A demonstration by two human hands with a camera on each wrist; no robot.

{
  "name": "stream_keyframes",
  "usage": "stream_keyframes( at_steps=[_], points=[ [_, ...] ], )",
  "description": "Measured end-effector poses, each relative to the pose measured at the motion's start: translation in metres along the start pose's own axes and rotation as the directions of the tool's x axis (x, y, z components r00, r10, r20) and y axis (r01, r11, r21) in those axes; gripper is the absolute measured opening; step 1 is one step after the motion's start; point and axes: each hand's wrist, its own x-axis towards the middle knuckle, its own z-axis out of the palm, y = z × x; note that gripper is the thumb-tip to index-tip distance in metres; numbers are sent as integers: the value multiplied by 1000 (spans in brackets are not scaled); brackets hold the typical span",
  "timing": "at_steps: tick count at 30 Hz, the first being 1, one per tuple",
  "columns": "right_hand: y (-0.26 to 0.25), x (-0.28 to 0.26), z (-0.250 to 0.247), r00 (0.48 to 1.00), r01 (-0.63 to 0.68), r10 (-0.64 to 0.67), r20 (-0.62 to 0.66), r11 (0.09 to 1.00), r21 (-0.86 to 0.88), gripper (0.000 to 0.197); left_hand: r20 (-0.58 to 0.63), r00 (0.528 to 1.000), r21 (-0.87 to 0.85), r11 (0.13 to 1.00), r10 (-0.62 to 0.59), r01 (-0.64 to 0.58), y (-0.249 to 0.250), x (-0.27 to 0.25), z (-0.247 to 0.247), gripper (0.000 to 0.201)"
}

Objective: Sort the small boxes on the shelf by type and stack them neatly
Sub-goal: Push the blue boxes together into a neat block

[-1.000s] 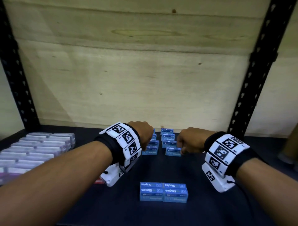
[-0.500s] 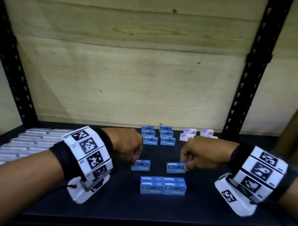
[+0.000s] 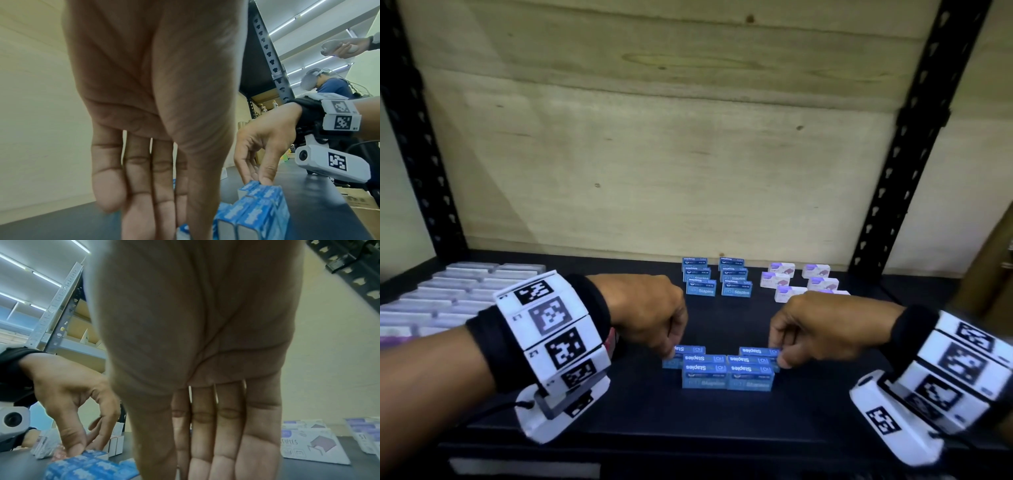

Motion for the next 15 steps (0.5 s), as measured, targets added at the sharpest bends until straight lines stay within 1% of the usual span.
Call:
stream_keyframes(
  at_steps=[3, 5, 7, 9, 11, 15],
  points=[
    [-2, -2, 0, 1000, -3, 3, 4, 1000, 12, 12, 25, 999, -9, 1000, -25, 26, 3, -4, 0, 17],
    [-4, -4, 0, 1000, -7, 7, 18, 1000, 30, 22, 77, 996, -21, 999, -38, 39, 6, -7, -2, 33],
    [-9, -7, -1, 998, -26, 24, 60, 999, 31, 36, 127, 991, -14, 999, -46, 49, 10, -10, -3, 50],
    [-16, -9, -2, 994, -45, 45, 95, 999, 4, 48, 161, 986, -10, 999, -47, 49, 13, -12, -1, 61],
    [-21, -11, -1, 993, -42, 44, 105, 999, -27, 54, 171, 983, -15, 998, -61, 65, 16, -13, 2, 66],
    [-28, -9, 4, 997, 4, 3, 72, 996, -94, 51, 127, 991, 10, 999, -52, 51, 24, -12, 7, 63]
  ],
)
